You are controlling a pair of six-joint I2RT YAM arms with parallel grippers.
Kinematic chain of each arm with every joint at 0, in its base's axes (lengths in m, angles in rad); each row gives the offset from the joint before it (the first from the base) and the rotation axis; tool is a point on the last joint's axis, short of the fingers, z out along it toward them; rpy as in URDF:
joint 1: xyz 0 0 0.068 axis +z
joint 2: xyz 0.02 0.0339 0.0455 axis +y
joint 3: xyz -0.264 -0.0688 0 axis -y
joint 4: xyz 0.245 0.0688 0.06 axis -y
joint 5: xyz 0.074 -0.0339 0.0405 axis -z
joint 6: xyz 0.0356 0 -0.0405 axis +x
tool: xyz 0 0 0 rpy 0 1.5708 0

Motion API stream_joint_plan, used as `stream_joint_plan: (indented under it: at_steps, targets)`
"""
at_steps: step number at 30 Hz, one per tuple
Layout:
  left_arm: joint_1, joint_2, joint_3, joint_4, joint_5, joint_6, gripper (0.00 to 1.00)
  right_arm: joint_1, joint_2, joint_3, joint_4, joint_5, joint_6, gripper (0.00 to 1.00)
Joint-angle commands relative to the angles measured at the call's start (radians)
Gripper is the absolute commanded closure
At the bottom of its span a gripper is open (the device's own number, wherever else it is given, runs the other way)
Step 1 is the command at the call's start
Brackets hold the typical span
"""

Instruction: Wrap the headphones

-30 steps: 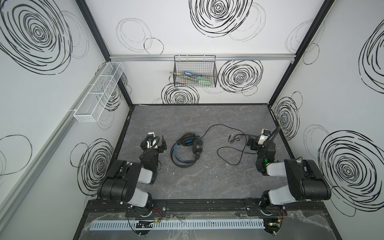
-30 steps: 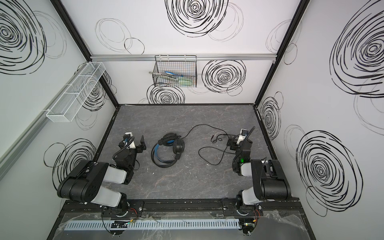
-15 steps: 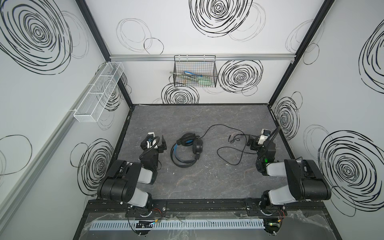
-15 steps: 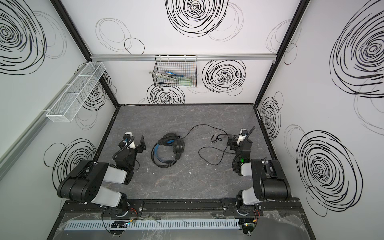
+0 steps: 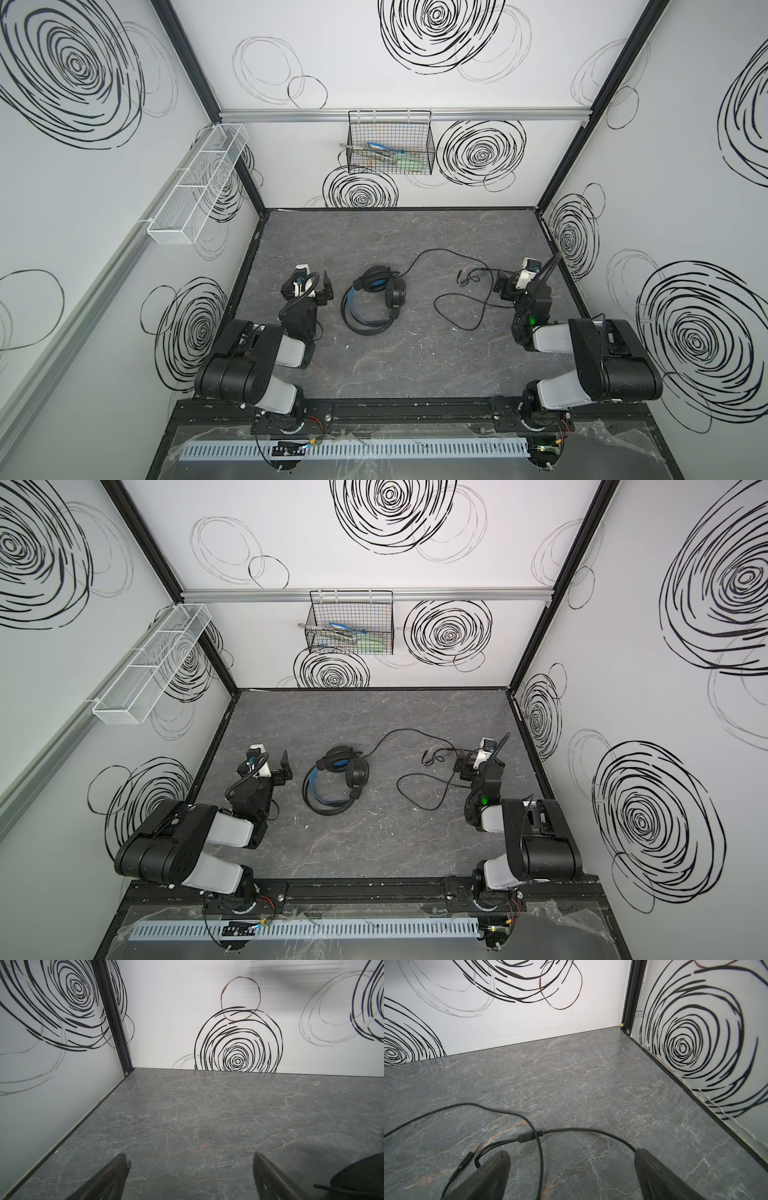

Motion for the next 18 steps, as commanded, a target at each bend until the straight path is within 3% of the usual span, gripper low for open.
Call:
stream_joint_plan:
  at_steps: [1, 10, 18]
  targets:
    - [0.009, -0.007, 0.016, 0.053, 0.010, -0.003, 0.04, 0.000, -0.003, -0.004, 0.052, 0.000, -0.003, 0.03]
    - [0.006, -0.007, 0.014, 0.056, 0.004, -0.002, 0.04, 0.000, -0.002, -0.004, 0.051, 0.000, -0.003, 0.03]
    - [0.035, -0.011, 0.017, 0.042, 0.063, -0.017, 0.04, 0.000, -0.003, -0.004, 0.052, -0.001, -0.003, 0.03]
